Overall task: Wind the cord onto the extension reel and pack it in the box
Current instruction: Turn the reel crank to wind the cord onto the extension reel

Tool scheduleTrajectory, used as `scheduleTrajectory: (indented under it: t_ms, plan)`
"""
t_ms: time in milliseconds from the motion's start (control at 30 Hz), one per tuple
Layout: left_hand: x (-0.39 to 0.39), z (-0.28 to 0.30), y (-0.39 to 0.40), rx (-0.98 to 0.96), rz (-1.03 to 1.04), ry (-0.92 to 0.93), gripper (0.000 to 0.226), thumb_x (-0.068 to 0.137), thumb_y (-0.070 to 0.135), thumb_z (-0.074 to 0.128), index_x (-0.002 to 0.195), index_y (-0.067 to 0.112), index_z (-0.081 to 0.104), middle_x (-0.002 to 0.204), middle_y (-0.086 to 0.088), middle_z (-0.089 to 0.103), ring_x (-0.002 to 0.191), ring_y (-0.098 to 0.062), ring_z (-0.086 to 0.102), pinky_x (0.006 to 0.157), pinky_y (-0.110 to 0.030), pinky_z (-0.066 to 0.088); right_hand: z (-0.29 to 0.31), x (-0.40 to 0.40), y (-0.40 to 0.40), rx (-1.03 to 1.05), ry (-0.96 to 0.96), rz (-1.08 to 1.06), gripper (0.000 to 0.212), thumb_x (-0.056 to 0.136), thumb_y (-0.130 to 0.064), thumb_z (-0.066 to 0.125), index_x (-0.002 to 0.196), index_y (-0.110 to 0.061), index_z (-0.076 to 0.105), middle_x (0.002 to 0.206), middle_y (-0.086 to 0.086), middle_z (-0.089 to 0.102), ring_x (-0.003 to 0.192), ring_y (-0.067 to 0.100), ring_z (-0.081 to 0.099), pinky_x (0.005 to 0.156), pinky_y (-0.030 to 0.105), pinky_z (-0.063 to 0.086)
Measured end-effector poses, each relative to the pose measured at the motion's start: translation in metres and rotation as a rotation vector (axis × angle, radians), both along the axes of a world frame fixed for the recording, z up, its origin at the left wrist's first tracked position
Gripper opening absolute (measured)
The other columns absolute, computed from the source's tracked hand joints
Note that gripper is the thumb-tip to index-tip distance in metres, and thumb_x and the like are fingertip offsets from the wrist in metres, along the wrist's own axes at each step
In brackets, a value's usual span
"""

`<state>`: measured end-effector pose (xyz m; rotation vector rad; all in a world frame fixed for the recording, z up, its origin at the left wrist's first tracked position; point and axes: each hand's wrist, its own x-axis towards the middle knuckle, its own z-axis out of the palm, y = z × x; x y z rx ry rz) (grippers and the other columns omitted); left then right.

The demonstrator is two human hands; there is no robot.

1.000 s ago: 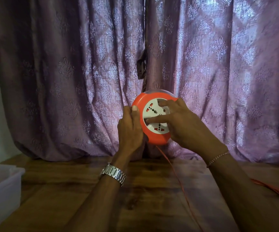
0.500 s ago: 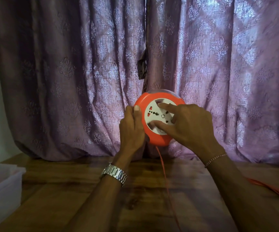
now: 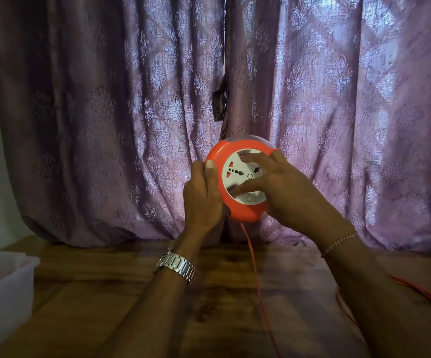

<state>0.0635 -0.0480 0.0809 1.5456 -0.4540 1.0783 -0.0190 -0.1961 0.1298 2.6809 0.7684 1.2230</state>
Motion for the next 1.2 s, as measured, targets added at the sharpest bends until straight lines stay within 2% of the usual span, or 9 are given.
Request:
scheduleTrajectory:
  t_ms: [133, 267, 400, 533, 633, 767, 900, 967, 1200]
  plan:
    - [-0.001, -0.002, -0.001, 0.022, 0.006, -0.006, 0.04, 0.103, 0.05, 0.03, 0.089, 0.017, 0.048, 0.07, -0.003, 0.064, 0.066, -0.025, 0.063, 0.063, -0.052, 0.052, 0.0, 0.002, 0.0, -0.026, -0.084, -0.101, 0.047, 0.076, -0.016, 0.07, 0.107, -0.052, 0.067, 0.141, -0.002, 0.046, 0.117, 0.028, 0.044, 0.08, 0.039, 0.044]
    - [-0.002, 0.0, 0.0, 0.007, 0.007, -0.011, 0.04, 0.102, 0.05, 0.03, 0.089, 0.017, 0.048, 0.072, -0.005, 0.065, 0.068, -0.026, 0.064, 0.064, -0.053, 0.052, -0.003, 0.004, 0.0, 0.015, -0.131, -0.143, 0.048, 0.081, -0.033, 0.044, 0.121, -0.055, 0.057, 0.133, 0.003, 0.048, 0.116, 0.027, 0.047, 0.078, 0.038, 0.046]
    - [-0.002, 0.0, -0.001, 0.029, 0.014, -0.019, 0.036, 0.103, 0.049, 0.031, 0.086, 0.021, 0.045, 0.066, -0.003, 0.06, 0.063, -0.028, 0.061, 0.061, -0.053, 0.05, -0.01, 0.007, 0.001, 0.157, -0.208, -0.194, 0.057, 0.072, -0.048, 0.059, 0.127, -0.057, 0.05, 0.109, 0.0, 0.058, 0.098, 0.024, 0.06, 0.069, 0.034, 0.049]
    - [-0.002, 0.001, -0.002, 0.026, 0.038, -0.02, 0.033, 0.103, 0.049, 0.032, 0.079, 0.029, 0.04, 0.063, 0.005, 0.055, 0.062, -0.025, 0.057, 0.062, -0.051, 0.049, -0.012, 0.011, 0.006, 0.325, -0.291, -0.216, 0.066, 0.063, -0.076, 0.053, 0.125, -0.053, 0.052, 0.086, -0.004, 0.07, 0.08, 0.024, 0.067, 0.06, 0.029, 0.047]
    - [-0.001, 0.0, -0.001, 0.021, 0.036, -0.022, 0.033, 0.102, 0.05, 0.031, 0.081, 0.027, 0.042, 0.065, 0.004, 0.057, 0.064, -0.026, 0.058, 0.063, -0.052, 0.05, -0.012, 0.012, 0.006, 0.294, -0.317, -0.264, 0.071, 0.064, -0.083, 0.048, 0.125, -0.049, 0.054, 0.082, -0.005, 0.072, 0.079, 0.023, 0.066, 0.058, 0.027, 0.043]
    - [-0.001, 0.0, 0.0, 0.019, 0.01, -0.019, 0.037, 0.102, 0.051, 0.03, 0.086, 0.022, 0.046, 0.068, 0.0, 0.06, 0.066, -0.029, 0.061, 0.064, -0.054, 0.051, -0.007, 0.008, 0.003, 0.262, -0.304, -0.203, 0.058, 0.072, -0.072, 0.059, 0.119, -0.039, 0.063, 0.092, 0.003, 0.065, 0.09, 0.026, 0.054, 0.061, 0.029, 0.034]
    - [-0.001, 0.0, 0.002, 0.007, 0.011, -0.016, 0.035, 0.103, 0.049, 0.03, 0.085, 0.023, 0.045, 0.066, 0.005, 0.057, 0.065, -0.027, 0.058, 0.065, -0.053, 0.05, 0.001, 0.002, -0.003, 0.144, -0.247, 0.051, 0.019, 0.081, -0.021, 0.067, 0.099, -0.024, 0.073, 0.106, 0.001, 0.064, 0.096, 0.027, 0.051, 0.074, 0.038, 0.047]
    - [-0.001, 0.001, 0.002, 0.003, 0.009, -0.016, 0.034, 0.103, 0.048, 0.031, 0.085, 0.023, 0.044, 0.067, 0.005, 0.058, 0.065, -0.025, 0.058, 0.065, -0.052, 0.05, 0.002, 0.0, -0.003, 0.055, -0.12, 0.058, 0.036, 0.074, -0.004, 0.06, 0.095, -0.028, 0.075, 0.126, 0.002, 0.06, 0.109, 0.029, 0.049, 0.082, 0.04, 0.046]
    - [0.001, 0.001, 0.001, 0.016, 0.015, -0.022, 0.031, 0.103, 0.048, 0.031, 0.084, 0.026, 0.043, 0.065, 0.006, 0.057, 0.059, -0.01, 0.055, 0.058, -0.043, 0.047, 0.002, -0.003, 0.001, -0.07, -0.039, -0.142, 0.045, 0.076, -0.025, 0.054, 0.111, -0.053, 0.064, 0.148, -0.004, 0.039, 0.119, 0.027, 0.039, 0.086, 0.04, 0.039]
